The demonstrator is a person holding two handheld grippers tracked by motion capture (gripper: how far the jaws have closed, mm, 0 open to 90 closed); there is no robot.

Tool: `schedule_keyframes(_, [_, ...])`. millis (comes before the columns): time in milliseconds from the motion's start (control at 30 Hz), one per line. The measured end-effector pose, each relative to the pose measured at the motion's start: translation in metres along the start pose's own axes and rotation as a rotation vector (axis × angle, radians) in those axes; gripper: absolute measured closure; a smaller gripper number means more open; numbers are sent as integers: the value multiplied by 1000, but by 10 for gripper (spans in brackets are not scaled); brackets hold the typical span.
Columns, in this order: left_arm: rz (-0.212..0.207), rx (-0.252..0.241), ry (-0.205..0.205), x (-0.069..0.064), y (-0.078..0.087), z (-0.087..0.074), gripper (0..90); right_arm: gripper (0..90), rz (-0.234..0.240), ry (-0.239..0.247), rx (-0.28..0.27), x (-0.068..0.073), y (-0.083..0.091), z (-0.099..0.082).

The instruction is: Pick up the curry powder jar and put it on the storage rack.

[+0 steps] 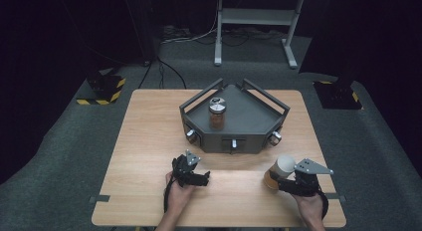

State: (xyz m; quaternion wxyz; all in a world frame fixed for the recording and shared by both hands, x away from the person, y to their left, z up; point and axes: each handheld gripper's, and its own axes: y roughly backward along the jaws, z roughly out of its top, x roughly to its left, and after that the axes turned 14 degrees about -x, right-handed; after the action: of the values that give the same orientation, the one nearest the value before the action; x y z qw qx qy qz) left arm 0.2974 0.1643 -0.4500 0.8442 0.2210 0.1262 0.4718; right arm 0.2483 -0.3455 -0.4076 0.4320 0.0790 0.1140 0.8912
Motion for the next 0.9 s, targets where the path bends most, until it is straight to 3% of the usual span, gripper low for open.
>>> schedule_keyframes(467, [1, -1, 1, 0, 0, 0, 44, 336, 43, 40, -11, -10, -7, 35])
schedule_keyframes(900, [1, -1, 2, 0, 0, 0, 45, 337, 82, 39, -29, -21, -14, 64])
